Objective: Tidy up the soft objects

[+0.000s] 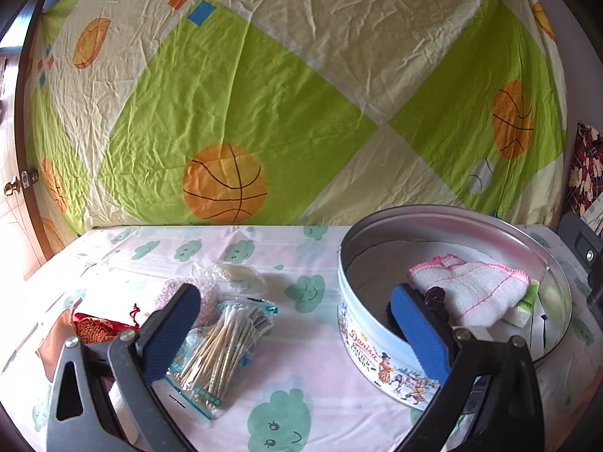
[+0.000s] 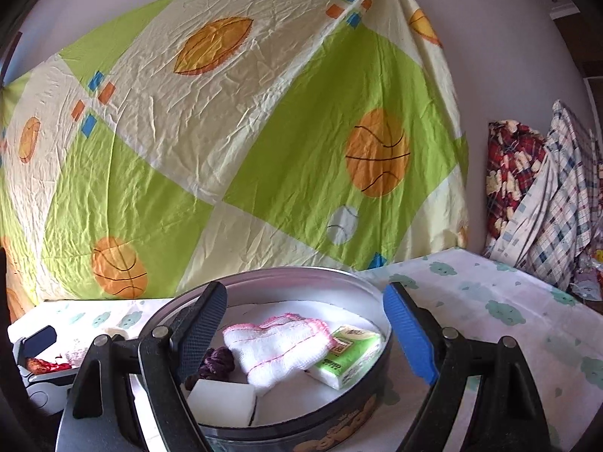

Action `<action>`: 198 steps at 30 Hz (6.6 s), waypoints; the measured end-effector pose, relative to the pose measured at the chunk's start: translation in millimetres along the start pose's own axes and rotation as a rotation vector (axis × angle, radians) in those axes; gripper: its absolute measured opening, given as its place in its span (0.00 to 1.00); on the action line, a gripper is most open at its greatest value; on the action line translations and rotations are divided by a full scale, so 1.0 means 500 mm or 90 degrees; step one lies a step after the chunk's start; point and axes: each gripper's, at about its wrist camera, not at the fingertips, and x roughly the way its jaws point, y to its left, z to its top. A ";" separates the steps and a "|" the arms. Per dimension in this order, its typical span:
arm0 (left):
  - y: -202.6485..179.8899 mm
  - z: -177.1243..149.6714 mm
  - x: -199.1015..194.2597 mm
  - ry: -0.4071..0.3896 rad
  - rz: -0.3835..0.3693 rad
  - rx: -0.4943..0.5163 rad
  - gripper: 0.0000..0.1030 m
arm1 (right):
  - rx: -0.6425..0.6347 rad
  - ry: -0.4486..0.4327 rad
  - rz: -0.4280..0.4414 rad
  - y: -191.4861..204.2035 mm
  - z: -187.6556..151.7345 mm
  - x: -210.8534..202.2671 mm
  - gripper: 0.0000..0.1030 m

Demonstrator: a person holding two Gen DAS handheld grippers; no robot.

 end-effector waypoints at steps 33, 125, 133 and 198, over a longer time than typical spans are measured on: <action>0.136 -0.022 -0.025 0.010 -0.003 -0.004 1.00 | 0.032 0.069 0.061 0.074 -0.037 -0.062 0.84; 0.572 -0.116 -0.032 0.169 -0.035 -0.213 0.08 | -0.101 0.271 0.459 0.412 -0.119 -0.087 0.35; 0.559 -0.081 -0.074 0.101 -0.039 -0.208 0.05 | -0.088 0.215 0.445 0.386 -0.092 -0.104 0.35; 0.201 0.044 -0.081 0.029 -0.113 -0.101 0.07 | -0.025 0.101 0.339 0.169 0.009 -0.059 0.35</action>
